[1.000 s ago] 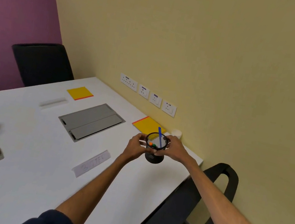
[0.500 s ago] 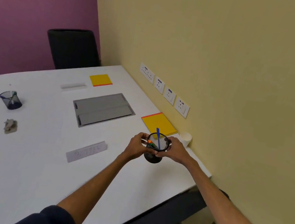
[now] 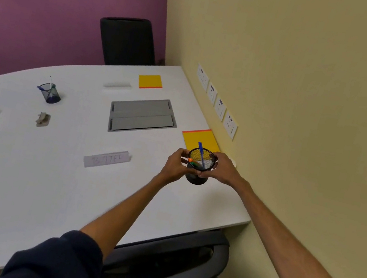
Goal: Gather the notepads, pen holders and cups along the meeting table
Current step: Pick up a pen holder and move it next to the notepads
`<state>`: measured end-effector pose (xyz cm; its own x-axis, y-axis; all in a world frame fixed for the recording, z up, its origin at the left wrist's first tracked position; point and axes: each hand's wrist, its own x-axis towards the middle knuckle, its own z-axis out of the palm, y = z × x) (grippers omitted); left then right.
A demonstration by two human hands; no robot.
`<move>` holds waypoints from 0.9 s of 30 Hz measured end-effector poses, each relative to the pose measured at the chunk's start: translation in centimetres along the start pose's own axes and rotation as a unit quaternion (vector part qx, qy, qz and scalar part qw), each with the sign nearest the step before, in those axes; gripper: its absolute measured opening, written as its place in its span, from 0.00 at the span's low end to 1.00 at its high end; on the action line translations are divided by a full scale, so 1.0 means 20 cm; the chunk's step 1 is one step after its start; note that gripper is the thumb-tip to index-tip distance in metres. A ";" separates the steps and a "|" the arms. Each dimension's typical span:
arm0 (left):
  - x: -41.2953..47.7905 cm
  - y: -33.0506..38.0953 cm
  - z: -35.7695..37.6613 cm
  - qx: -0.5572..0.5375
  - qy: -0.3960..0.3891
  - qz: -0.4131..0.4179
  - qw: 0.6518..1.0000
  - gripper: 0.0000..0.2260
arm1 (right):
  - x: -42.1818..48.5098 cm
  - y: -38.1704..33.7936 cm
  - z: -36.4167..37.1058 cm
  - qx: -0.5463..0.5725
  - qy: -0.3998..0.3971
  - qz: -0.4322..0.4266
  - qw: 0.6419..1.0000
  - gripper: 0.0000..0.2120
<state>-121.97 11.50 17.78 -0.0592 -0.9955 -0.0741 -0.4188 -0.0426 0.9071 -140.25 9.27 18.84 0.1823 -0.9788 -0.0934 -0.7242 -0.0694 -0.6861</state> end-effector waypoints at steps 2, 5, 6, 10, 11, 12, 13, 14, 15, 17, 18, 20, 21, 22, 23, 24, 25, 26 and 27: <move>0.04 0.00 0.00 -0.006 0.007 -0.007 1.000 0.31 | 0.04 0.00 0.01 0.003 -0.004 -0.005 1.000 0.38; 0.11 -0.02 -0.03 -0.023 0.027 -0.020 0.999 0.32 | 0.15 -0.01 0.03 -0.003 -0.015 -0.017 1.000 0.42; 0.13 -0.03 -0.04 -0.027 0.037 -0.023 0.999 0.32 | 0.19 -0.02 0.05 -0.005 -0.017 -0.022 1.000 0.42; 0.25 -0.12 -0.11 -0.037 0.067 -0.028 0.997 0.33 | 0.36 -0.07 0.12 -0.025 -0.015 -0.039 0.999 0.45; 0.28 -0.14 -0.13 -0.038 0.072 -0.025 0.996 0.33 | 0.40 -0.07 0.14 -0.031 -0.014 -0.041 0.999 0.45; 0.32 -0.16 -0.14 -0.041 0.077 -0.021 0.996 0.33 | 0.45 -0.08 0.16 -0.038 -0.013 -0.046 0.998 0.45; 0.35 -0.18 -0.15 -0.043 0.082 -0.019 0.995 0.33 | 0.49 -0.08 0.18 -0.041 -0.009 -0.053 0.998 0.45; 0.38 -0.19 -0.16 -0.045 0.088 -0.020 0.995 0.33 | 0.53 -0.08 0.19 -0.038 -0.002 -0.057 0.998 0.45; 0.41 -0.21 -0.17 -0.048 0.094 -0.024 0.994 0.33 | 0.57 -0.08 0.21 -0.033 0.001 -0.057 0.998 0.45; 0.46 -0.23 -0.18 -0.048 0.103 -0.038 0.993 0.32 | 0.65 -0.08 0.24 -0.020 -0.001 -0.058 0.998 0.45; 0.50 -0.24 -0.19 -0.044 0.104 -0.039 0.993 0.32 | 0.69 -0.08 0.25 -0.014 -0.004 -0.059 0.998 0.45; 0.60 -0.25 -0.22 -0.032 0.102 -0.030 0.994 0.30 | 0.80 -0.08 0.26 -0.002 -0.008 -0.064 0.998 0.45; 0.65 -0.27 -0.23 -0.024 0.103 -0.024 0.994 0.29 | 0.87 -0.07 0.26 0.005 -0.009 -0.068 0.998 0.45; 0.71 -0.28 -0.24 -0.018 0.107 -0.022 0.994 0.28 | 0.94 -0.06 0.26 0.012 -0.011 -0.072 0.997 0.44; 0.77 -0.29 -0.24 -0.014 0.116 -0.022 0.993 0.27 | 1.01 -0.04 0.26 0.017 -0.011 -0.078 0.997 0.44; 0.82 -0.29 -0.24 -0.013 0.123 -0.023 0.992 0.27 | 1.09 -0.03 0.26 0.022 -0.013 -0.081 0.996 0.43; 0.89 -0.30 -0.23 -0.012 0.126 -0.025 0.992 0.27 | 1.16 0.00 0.26 0.026 -0.015 -0.080 0.996 0.43; 0.96 -0.31 -0.22 -0.011 0.128 -0.025 0.991 0.27 | 1.23 0.03 0.26 0.029 -0.017 -0.079 0.996 0.43; 1.04 -0.33 -0.20 -0.010 0.127 -0.027 0.991 0.27 | 1.32 0.06 0.26 0.033 -0.018 -0.077 0.996 0.43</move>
<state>-116.76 -9.25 12.01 0.1948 -0.9807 -0.0179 -0.3965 -0.0954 0.9131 -132.91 -15.57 11.84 0.3126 -0.9498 -0.0095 -0.6408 -0.2036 -0.7402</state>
